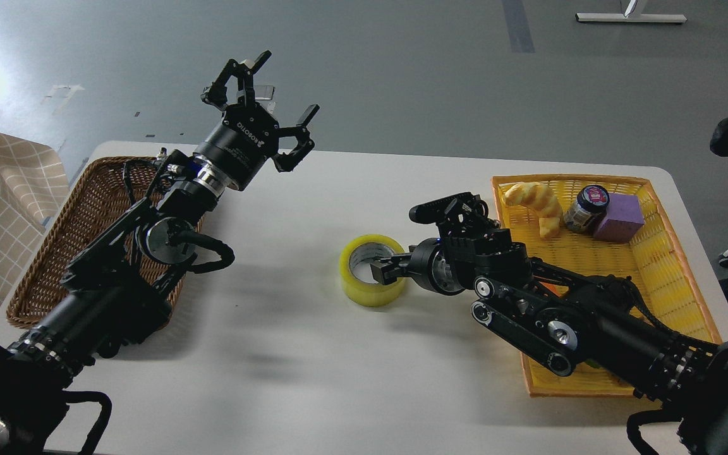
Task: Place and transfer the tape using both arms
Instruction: 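Set the tape roll on the table and open the right gripper, then raise the right gripper back above the tray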
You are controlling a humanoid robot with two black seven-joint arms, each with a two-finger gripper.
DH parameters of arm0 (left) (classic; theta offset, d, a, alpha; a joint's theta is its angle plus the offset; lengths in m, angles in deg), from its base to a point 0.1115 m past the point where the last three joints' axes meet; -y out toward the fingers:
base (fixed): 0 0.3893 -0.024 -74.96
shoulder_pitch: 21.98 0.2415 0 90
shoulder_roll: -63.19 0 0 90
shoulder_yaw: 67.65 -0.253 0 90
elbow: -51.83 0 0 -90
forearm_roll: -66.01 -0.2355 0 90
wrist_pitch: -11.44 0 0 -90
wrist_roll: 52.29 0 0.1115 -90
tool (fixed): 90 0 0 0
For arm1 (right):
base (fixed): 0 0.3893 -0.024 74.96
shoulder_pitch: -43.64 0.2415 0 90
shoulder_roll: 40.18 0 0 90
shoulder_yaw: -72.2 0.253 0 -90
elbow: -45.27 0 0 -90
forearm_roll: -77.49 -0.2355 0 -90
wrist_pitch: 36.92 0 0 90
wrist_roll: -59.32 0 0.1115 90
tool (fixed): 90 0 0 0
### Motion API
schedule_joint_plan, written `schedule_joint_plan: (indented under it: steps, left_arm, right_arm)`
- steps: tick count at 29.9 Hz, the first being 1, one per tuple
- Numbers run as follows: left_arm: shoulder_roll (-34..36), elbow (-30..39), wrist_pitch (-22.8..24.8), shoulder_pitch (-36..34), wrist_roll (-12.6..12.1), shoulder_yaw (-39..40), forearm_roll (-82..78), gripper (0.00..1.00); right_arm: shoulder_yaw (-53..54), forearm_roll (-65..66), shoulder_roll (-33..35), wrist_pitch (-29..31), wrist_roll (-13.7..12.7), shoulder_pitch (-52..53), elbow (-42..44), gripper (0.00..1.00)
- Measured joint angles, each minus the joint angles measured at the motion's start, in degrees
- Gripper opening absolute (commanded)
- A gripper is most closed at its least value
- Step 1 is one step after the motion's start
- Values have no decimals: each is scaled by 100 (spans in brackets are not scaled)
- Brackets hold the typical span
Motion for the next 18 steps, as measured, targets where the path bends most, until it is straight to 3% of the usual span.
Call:
schedule_joint_plan:
  steps: [9, 18]
  left_arm:
    - [0, 0, 0, 0, 0, -11, 0, 100]
    - [-8, 0, 0, 0, 0, 70, 8, 100]
  right_arm:
    - [779, -689, 99, 0, -10, 5, -323, 100]
    - [1457, -1924, 1390, 0, -11, -155, -1343, 100]
